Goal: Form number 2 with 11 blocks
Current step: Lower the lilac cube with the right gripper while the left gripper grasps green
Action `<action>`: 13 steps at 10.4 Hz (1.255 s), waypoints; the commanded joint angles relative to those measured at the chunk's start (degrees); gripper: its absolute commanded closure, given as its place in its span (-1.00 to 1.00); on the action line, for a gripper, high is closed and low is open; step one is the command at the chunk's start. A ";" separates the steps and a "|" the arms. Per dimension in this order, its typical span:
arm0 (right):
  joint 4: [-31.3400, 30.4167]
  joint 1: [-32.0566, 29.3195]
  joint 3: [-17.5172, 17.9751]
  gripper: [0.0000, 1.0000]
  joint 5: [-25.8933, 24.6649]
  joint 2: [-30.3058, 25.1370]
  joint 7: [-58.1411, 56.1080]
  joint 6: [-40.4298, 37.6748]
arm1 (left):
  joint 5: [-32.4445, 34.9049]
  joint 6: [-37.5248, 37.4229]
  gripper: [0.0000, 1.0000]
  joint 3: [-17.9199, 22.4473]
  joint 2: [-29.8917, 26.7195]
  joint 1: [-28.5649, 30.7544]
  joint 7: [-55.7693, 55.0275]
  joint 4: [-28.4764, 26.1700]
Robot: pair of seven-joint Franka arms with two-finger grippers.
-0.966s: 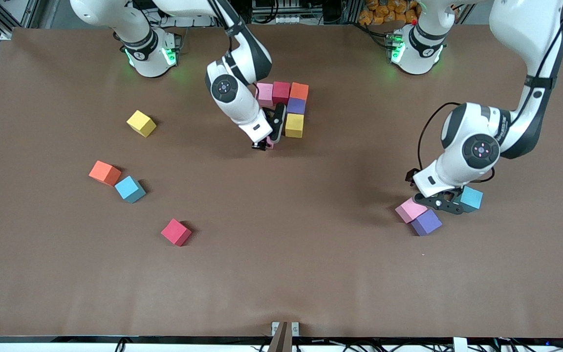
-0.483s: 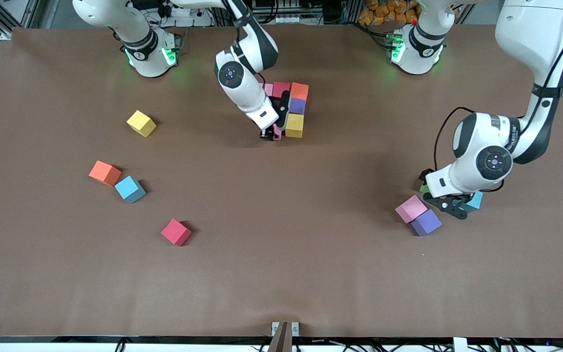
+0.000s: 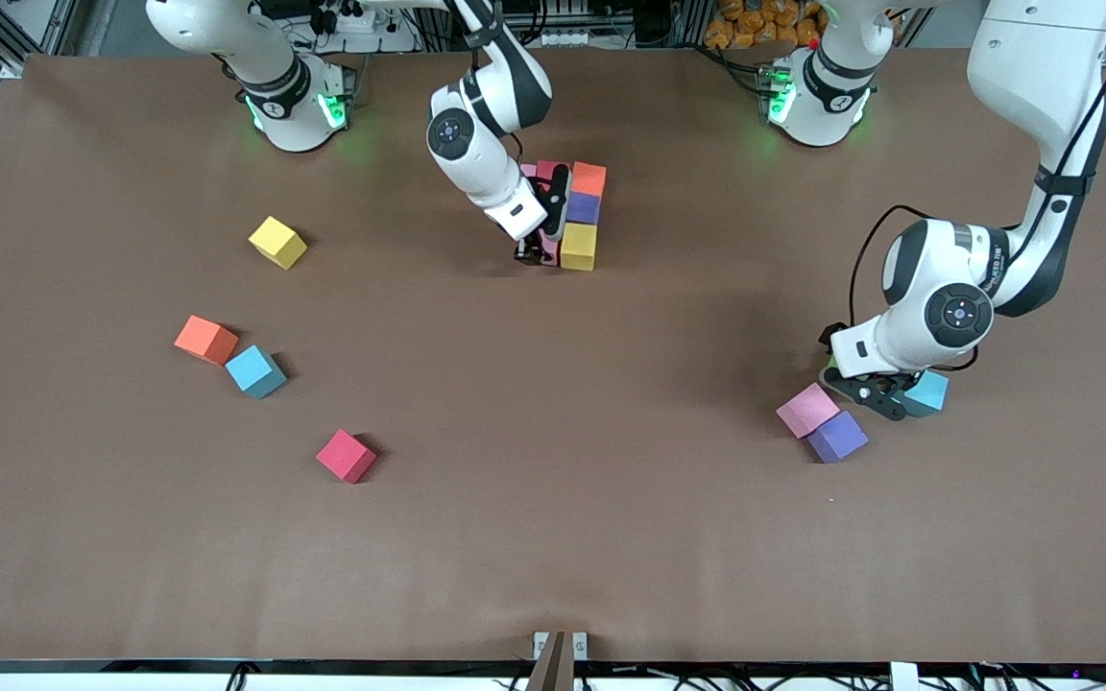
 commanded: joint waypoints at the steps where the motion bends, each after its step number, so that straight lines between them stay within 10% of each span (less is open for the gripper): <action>1: -1.21 1.74 -0.62 1.00 2.58 -0.24 -2.81 2.58 | -0.39 2.02 -1.00 1.08 -0.91 -0.14 1.87 -1.69; 8: -0.77 3.32 -0.53 1.00 4.76 1.16 -2.81 5.05 | -0.74 4.74 -0.98 2.92 0.41 -0.05 1.69 -3.45; 13: -0.42 3.94 -0.53 1.00 5.13 1.87 -2.81 6.45 | -1.09 4.74 0.88 3.10 0.32 -0.84 0.91 -3.45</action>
